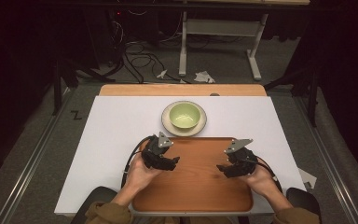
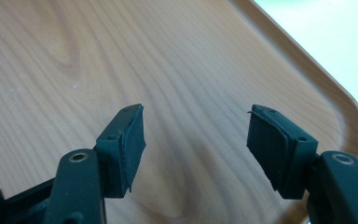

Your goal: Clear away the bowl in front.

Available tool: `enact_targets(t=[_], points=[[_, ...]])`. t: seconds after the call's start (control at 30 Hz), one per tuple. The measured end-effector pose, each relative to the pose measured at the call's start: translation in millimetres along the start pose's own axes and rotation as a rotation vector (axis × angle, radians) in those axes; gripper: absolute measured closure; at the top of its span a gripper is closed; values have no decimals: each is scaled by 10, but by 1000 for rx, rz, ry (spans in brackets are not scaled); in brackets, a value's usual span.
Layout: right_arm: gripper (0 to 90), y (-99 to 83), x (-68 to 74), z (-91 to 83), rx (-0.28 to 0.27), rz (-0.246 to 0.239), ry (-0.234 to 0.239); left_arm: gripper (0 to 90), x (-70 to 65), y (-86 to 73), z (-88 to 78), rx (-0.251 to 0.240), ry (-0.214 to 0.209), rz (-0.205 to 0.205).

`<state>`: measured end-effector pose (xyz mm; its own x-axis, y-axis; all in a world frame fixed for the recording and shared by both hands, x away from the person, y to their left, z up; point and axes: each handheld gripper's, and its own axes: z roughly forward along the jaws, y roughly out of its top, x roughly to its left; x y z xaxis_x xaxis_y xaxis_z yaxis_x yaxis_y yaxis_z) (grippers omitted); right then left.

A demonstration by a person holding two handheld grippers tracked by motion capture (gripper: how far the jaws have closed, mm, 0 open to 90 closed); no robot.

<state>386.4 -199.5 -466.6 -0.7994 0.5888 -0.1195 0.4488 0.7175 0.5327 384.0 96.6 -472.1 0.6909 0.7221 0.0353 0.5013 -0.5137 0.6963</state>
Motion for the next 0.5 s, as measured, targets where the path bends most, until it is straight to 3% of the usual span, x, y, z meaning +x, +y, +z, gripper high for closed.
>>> enact_targets(t=[0.5], points=[[369,-9,4,-2,2,-15,-8,306,-13,14,26,13,-15,-20]])
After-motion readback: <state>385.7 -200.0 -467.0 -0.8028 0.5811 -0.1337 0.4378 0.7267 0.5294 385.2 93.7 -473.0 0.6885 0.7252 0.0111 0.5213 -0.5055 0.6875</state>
